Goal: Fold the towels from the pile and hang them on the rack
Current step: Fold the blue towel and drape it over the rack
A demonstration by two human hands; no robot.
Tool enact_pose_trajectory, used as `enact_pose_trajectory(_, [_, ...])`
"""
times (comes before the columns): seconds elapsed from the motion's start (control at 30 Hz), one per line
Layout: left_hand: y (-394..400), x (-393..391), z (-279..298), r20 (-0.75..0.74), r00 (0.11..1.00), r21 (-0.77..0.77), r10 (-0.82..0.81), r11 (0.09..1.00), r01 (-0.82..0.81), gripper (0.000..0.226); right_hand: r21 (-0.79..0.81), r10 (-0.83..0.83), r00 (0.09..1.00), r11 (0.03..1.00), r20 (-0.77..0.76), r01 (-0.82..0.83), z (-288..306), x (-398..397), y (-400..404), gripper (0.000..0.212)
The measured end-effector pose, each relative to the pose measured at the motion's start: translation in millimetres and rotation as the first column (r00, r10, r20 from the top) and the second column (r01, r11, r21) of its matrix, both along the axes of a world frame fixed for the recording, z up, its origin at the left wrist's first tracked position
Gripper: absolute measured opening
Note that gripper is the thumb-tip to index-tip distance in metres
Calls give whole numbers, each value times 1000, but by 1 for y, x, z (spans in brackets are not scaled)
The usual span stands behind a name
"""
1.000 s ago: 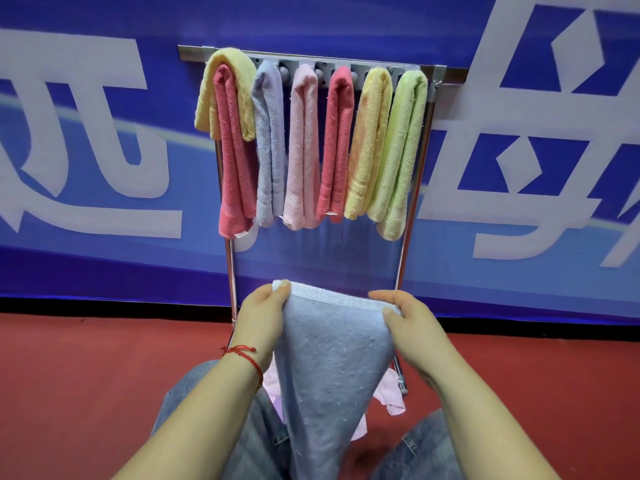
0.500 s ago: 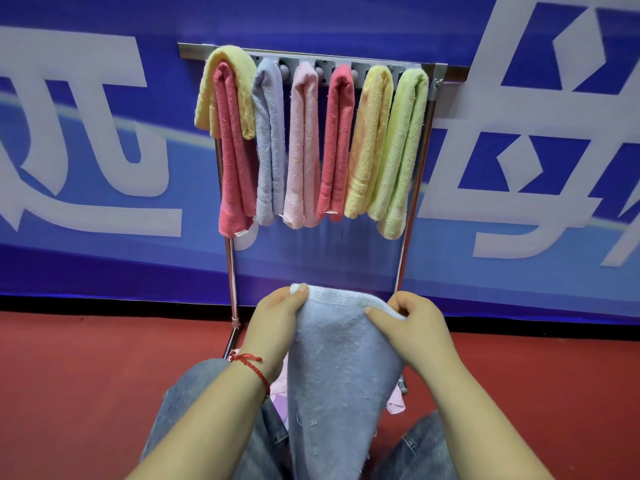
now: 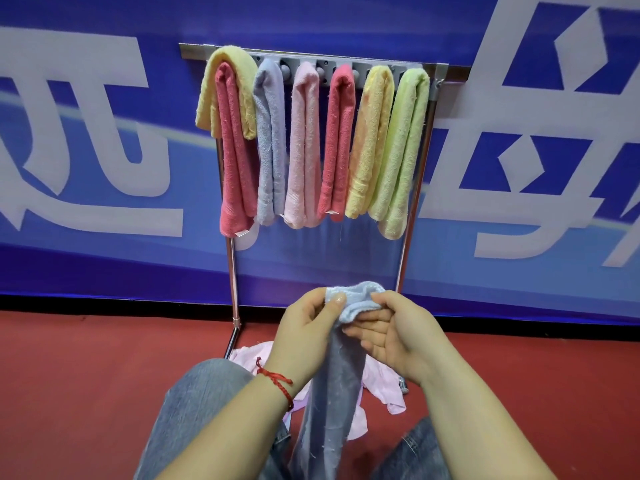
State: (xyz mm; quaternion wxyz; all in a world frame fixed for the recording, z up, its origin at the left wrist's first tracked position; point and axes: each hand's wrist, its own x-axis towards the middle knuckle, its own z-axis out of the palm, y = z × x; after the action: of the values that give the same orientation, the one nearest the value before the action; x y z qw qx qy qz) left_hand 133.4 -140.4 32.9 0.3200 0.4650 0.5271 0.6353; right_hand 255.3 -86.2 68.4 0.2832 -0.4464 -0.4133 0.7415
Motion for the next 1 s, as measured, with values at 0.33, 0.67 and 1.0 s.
enact_pose_trajectory(0.33, [-4, -3, -1, -78, 993, 51, -83, 995, 88, 25, -102, -2, 989, 995, -148, -13, 2, 5, -3, 37])
enact_pose_trajectory(0.67, [-3, -6, -5, -68, 994, 53, -82, 995, 85, 25, -83, 131, 967, 985, -218, -152, 3, 9, -6, 35])
enact_pose_trajectory(1.0, [-2, -8, -5, 112, 993, 23, 26, 999, -28, 32, 484, -61, 964, 872, 260, -76, -16, 3, -10, 55])
